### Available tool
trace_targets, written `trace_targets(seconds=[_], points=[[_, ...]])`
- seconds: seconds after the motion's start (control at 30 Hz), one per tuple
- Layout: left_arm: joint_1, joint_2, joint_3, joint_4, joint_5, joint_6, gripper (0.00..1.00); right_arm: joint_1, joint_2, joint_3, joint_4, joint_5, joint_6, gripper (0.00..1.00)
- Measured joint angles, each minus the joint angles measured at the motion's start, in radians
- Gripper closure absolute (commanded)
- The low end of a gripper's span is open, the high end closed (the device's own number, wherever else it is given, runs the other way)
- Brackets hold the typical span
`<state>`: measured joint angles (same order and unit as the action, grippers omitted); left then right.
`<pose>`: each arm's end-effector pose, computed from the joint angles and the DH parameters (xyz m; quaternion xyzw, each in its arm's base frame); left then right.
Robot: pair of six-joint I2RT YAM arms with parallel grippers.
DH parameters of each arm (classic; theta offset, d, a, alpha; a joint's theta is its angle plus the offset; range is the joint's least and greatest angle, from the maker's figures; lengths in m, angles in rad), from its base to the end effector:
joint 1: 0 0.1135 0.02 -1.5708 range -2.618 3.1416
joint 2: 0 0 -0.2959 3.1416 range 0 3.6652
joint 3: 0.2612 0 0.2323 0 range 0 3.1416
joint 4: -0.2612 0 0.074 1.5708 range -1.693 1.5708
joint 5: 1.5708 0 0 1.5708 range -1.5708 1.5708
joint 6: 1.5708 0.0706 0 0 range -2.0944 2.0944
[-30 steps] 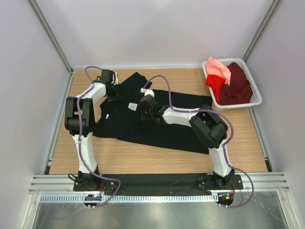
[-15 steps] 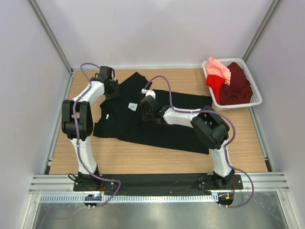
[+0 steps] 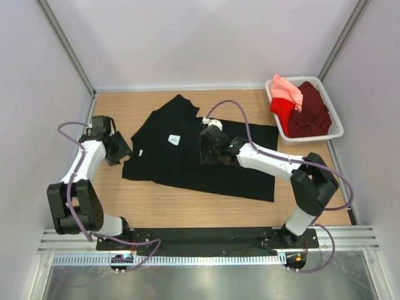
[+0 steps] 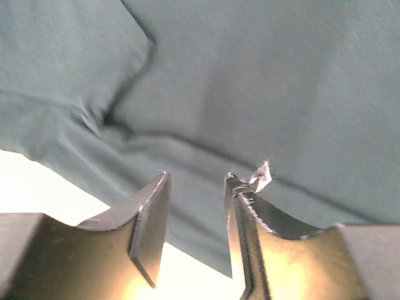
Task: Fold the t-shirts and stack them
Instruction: Fold the tshirt
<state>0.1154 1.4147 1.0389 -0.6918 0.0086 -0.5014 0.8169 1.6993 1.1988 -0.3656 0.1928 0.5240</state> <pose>0.2727 0.0310 0.2526 -0.2929 0.9231 -0.0518 0.2435 0.2675 0.2652 0.2427 -0.1035 0.9291 0.1426 0.3253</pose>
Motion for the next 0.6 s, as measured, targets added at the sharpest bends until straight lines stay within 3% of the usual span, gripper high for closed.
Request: trace_targets(seconds=[0.13, 0.3, 0.6], points=[[0.011, 0.034, -0.100, -0.004, 0.071, -0.050, 0.46, 0.000, -0.098, -0.105, -0.028, -0.011, 0.024, 0.63], [0.027, 0.071, -0.144, 0.051, 0.147, -0.115, 0.47, 0.000, -0.155, -0.248, -0.025, -0.038, 0.067, 0.65], [0.037, 0.103, -0.203, 0.084, 0.052, -0.177, 0.46, -0.002, -0.170, -0.405, -0.012, 0.042, 0.118, 0.66]])
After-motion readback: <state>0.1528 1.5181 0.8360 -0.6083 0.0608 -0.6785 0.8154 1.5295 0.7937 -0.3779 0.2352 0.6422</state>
